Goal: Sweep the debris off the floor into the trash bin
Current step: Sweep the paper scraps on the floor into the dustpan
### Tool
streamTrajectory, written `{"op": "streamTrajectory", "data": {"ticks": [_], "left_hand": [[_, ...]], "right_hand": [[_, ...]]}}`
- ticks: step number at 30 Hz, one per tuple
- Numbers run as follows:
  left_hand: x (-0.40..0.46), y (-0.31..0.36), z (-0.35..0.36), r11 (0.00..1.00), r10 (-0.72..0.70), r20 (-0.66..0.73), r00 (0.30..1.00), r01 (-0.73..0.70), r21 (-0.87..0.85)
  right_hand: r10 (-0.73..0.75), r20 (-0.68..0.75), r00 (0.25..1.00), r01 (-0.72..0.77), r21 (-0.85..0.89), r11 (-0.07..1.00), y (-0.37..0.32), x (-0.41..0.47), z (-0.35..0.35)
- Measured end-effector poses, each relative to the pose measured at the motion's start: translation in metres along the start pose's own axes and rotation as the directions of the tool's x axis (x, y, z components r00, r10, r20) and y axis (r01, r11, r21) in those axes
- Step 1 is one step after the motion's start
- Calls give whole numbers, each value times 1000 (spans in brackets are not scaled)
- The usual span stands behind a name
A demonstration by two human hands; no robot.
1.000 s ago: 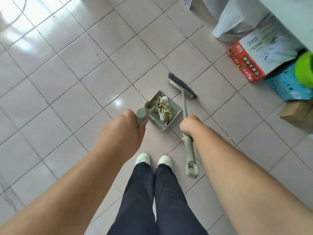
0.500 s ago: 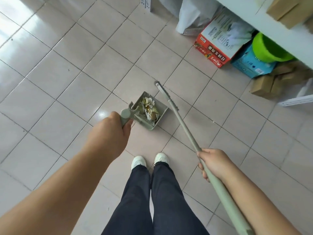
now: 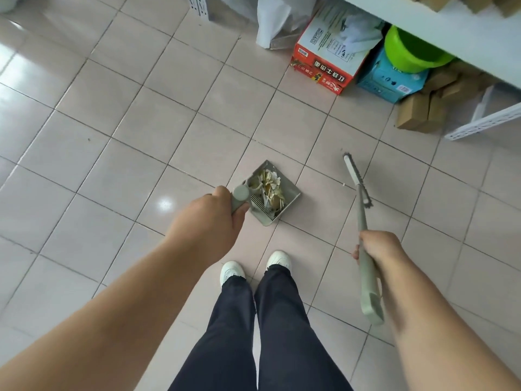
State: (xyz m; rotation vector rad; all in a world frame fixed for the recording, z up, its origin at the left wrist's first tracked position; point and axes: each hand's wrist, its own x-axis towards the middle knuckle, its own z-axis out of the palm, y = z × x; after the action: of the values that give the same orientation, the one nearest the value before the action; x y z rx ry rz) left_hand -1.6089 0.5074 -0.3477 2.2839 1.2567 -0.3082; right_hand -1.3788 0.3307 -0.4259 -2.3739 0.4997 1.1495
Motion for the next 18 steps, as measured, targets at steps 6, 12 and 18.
{"op": "streamTrajectory", "data": {"ticks": [6, 12, 18], "left_hand": [[12, 31, 6, 993, 81, 40, 996, -84, 82], [19, 44, 6, 987, 101, 61, 993, -108, 117], [18, 46, 6, 986, 102, 78, 992, -112, 124]], "right_hand": [[17, 63, 998, -18, 16, 1000, -6, 26, -2], [1, 198, 980, 34, -172, 984, -3, 0, 22], [73, 314, 947, 2, -232, 973, 5, -38, 28]]}}
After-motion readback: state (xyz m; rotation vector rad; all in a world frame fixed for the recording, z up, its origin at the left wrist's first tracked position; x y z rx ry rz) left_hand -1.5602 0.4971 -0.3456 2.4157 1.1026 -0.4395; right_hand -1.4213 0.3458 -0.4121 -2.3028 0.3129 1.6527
